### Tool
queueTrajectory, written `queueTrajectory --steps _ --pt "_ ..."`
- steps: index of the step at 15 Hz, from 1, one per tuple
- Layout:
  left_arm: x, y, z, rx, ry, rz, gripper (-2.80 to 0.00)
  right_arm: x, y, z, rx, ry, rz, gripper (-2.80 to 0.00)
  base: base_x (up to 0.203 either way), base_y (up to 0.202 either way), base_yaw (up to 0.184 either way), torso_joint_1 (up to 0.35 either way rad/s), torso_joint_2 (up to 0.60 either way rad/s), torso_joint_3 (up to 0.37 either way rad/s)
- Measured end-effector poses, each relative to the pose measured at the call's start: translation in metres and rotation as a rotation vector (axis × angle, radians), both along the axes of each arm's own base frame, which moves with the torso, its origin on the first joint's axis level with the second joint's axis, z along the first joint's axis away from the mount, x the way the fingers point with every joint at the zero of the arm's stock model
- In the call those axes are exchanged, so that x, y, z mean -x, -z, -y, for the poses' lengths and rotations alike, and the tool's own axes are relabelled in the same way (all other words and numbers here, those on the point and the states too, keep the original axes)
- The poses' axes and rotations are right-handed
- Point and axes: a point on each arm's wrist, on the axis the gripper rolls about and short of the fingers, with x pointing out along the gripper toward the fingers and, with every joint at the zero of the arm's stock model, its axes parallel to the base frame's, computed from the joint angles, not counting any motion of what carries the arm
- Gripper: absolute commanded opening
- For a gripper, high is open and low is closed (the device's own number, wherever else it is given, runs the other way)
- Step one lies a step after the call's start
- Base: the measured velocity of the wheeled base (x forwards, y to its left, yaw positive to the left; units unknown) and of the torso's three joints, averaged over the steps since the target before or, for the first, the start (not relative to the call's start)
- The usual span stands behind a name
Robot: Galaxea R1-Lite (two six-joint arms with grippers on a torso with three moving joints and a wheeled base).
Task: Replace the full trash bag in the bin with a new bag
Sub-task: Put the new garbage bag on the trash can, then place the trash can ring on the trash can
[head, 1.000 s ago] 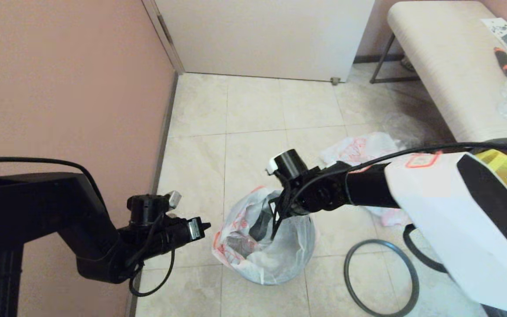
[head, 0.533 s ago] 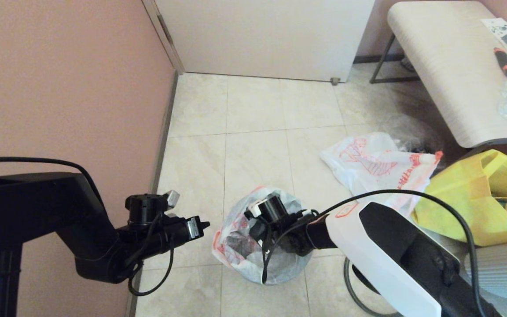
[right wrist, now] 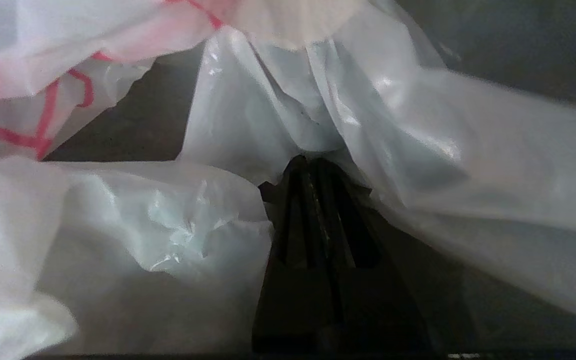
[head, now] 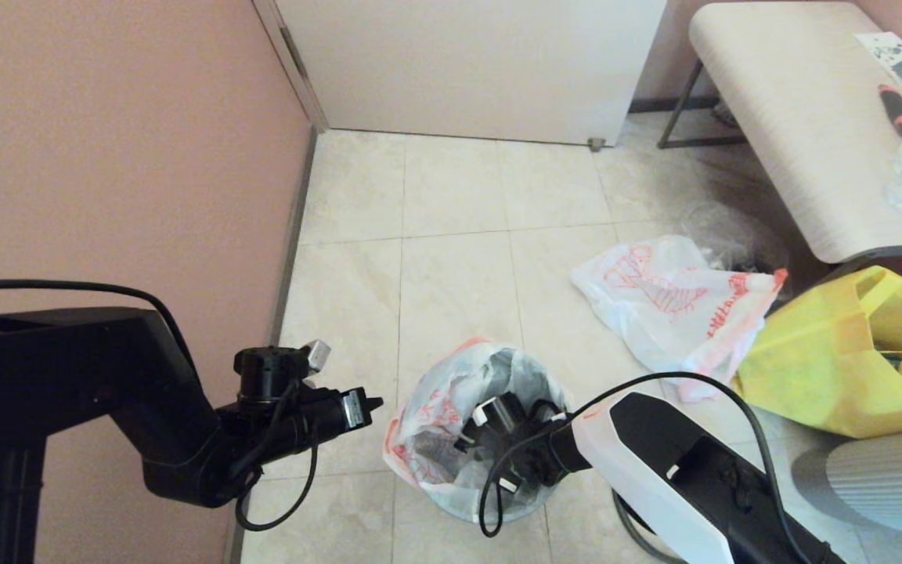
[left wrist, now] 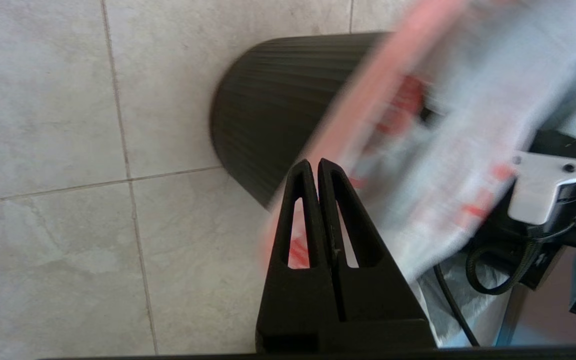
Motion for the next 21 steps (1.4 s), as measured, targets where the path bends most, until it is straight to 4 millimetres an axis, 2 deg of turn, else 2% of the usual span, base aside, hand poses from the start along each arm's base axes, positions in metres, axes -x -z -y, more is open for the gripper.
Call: queueTrajectory --steps 2,4,7,10,12,13,14,16,18,19,21 --pt "0.000 0.000 0.001 -0.001 0.003 0.000 -2.80 0.002 -0.008 -0.004 -0.007 -0.005 0.004 -2.80 0.000 0.000 0.000 0.000 0.00 0.000" --pt "-0.001 0.000 0.000 0.001 -0.003 0.005 -2.80 0.011 -0.035 -0.014 -0.033 -0.009 0.008 -2.80 0.000 0.000 0.000 0.000 0.00 0.000" --pt "-0.007 -0.005 -0.013 0.029 -0.053 0.051 -2.80 0.032 -0.098 -0.021 -0.102 0.059 -0.039 -2.80 0.000 0.000 0.000 0.000 0.00 0.000" --pt "-0.007 -0.003 -0.015 0.036 -0.060 0.050 -2.80 0.056 -0.173 -0.002 -0.244 0.198 -0.104 -2.80 0.000 0.000 0.000 0.000 0.00 0.000" --pt "-0.007 -0.001 -0.014 0.031 -0.059 0.046 -2.80 0.081 -0.218 0.026 -0.335 0.290 -0.165 -2.80 0.000 0.000 0.000 0.000 0.00 0.000" --pt "-0.008 0.000 -0.014 0.031 -0.059 0.045 -2.80 0.096 -0.234 0.047 -0.357 0.355 -0.203 -2.80 0.000 0.000 0.000 0.000 0.00 0.000" --pt "-0.007 0.001 -0.012 0.030 -0.056 0.043 -2.80 0.108 -0.241 0.073 -0.360 0.433 -0.242 -2.80 0.000 0.000 0.000 0.000 0.00 0.000" --pt "-0.006 0.002 -0.007 0.018 -0.037 0.040 -2.80 0.108 -0.247 0.137 -0.364 0.608 -0.266 -2.80 0.000 0.000 0.000 0.000 0.00 0.000" --pt "-0.005 0.005 -0.004 -0.004 -0.017 0.035 -2.80 0.091 -0.240 0.201 -0.364 0.769 -0.252 -2.80 0.000 0.000 0.000 0.000 0.00 0.000" --pt "-0.005 0.005 -0.003 -0.006 -0.015 0.033 -2.80 0.080 -0.229 0.221 -0.358 0.808 -0.241 -2.80 0.000 0.000 0.000 0.000 0.00 0.000" --pt "-0.004 0.006 -0.004 -0.010 -0.015 0.031 -2.80 0.049 -0.187 0.253 -0.329 0.847 -0.226 -2.80 0.000 0.000 0.000 0.000 0.00 0.000"
